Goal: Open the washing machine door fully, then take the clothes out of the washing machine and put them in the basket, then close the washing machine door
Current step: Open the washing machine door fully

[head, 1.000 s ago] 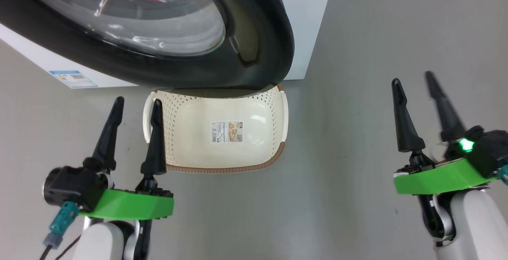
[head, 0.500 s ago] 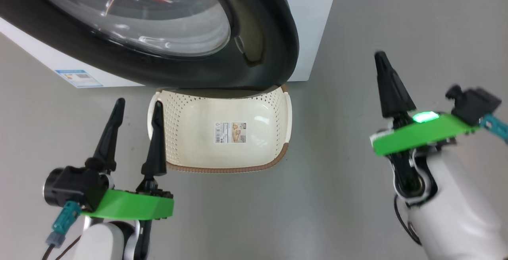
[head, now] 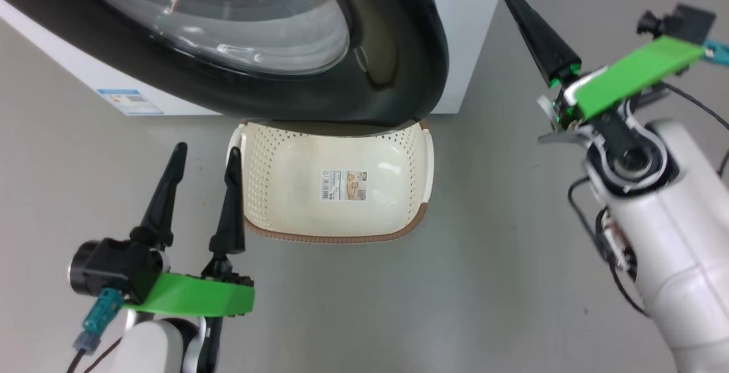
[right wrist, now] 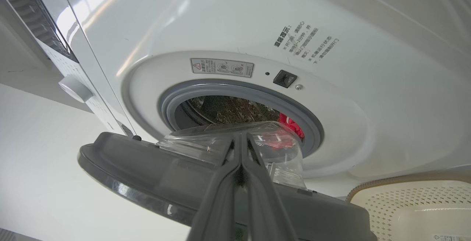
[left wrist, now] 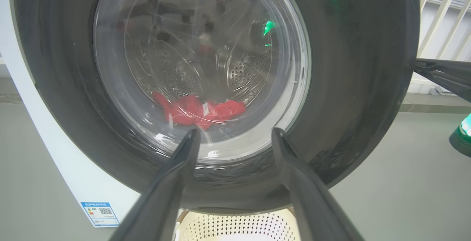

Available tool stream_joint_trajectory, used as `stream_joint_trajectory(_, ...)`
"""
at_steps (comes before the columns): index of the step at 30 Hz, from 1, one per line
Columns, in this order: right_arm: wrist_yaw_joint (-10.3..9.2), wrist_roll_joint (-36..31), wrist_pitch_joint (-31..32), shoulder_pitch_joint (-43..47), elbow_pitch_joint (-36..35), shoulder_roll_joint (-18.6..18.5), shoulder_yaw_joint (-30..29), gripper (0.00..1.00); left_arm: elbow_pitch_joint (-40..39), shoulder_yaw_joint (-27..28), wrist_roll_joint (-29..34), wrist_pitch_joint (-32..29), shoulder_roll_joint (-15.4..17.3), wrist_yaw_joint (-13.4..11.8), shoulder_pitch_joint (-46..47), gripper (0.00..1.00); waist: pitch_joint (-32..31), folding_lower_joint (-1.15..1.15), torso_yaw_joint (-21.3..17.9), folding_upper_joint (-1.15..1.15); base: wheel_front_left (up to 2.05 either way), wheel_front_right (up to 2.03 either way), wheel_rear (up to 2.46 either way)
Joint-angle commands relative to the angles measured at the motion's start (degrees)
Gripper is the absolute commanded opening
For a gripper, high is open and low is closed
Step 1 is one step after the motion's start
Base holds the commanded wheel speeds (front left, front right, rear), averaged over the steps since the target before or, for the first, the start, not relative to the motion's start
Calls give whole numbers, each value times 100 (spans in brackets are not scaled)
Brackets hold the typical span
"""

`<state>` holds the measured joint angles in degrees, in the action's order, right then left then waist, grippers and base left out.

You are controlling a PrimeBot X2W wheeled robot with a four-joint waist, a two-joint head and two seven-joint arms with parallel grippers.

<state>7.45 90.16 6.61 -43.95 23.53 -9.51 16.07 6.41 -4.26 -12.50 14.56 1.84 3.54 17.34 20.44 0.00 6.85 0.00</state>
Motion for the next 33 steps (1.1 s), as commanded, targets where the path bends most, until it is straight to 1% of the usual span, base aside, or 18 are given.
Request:
stream_joint_trajectory(1, 3, 225, 274, -175, -30, 40, 11, 0, -108, 147, 7, 44, 104, -13, -4, 100, 16, 0, 36, 0, 0, 0, 0)
stream_joint_trajectory(7, 3, 1015, 1634, -745, 826, 50, -128, 0, -64, 64, -13, 44, 104, -7, -9, 100, 30, 0, 135, 0, 0, 0, 0)
stream_joint_trajectory(15, 3, 1391, 2796, -1363, 1677, 74, -218, 0, -15, -54, -47, 44, 104, 4, 50, 100, 85, 0, 308, 0, 0, 0, 0)
stream_joint_trajectory(22, 3, 1374, 3460, -1634, 1963, 88, -194, 0, 4, -110, -62, 44, 104, -9, 68, 100, 114, 0, 392, 0, 0, 0, 0)
stream_joint_trajectory(33, 3, 1178, 4034, -1304, 1716, 169, -199, 0, 118, -106, -53, 44, 104, 17, 53, 100, -52, 0, 465, 0, 0, 0, 0)
